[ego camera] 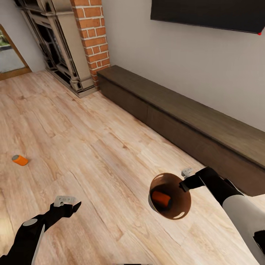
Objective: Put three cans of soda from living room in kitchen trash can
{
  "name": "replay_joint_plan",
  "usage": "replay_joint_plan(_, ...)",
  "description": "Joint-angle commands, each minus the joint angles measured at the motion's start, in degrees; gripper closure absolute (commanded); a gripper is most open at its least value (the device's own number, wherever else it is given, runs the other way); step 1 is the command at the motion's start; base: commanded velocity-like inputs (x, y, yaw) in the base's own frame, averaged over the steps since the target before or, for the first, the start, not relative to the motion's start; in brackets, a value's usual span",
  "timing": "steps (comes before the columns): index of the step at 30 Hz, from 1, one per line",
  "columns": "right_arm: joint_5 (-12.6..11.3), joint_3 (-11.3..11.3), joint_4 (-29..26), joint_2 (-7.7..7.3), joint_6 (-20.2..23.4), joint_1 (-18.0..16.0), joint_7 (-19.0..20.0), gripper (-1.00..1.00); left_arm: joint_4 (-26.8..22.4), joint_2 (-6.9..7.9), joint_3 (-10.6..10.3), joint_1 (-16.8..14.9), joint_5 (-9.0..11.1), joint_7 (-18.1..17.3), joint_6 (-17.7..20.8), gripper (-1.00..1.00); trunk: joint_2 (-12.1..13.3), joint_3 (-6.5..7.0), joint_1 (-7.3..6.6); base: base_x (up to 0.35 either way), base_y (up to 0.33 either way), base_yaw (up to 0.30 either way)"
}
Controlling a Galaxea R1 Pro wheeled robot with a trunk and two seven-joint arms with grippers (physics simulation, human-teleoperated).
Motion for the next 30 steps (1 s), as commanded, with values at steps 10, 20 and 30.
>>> replay_joint_plan(10,-0.8,0.0,0.0,0.47,0.4,0.2,0.2,1.00,0.1,0.00,0.0,0.0,0.0,0.1,0.0,-1.00,0.0,0.00,0.00,0.311,0.092,0.252)
replay_joint_plan(20,-0.7,0.1,0.0,0.89,0.4,1.1,0.2,1.00,0.1,0.00,0.0,0.0,-0.1,0.2,-0.1,-1.00,0.0,0.00,0.00,0.311,0.109,0.252)
replay_joint_plan(30,-0.7,0.1,0.0,1.02,0.4,1.2,0.2,1.00,0.2,0.00,0.0,0.0,-0.1,0.1,-0.1,-1.00,0.0,0.00,0.00,0.311,0.115,0.252)
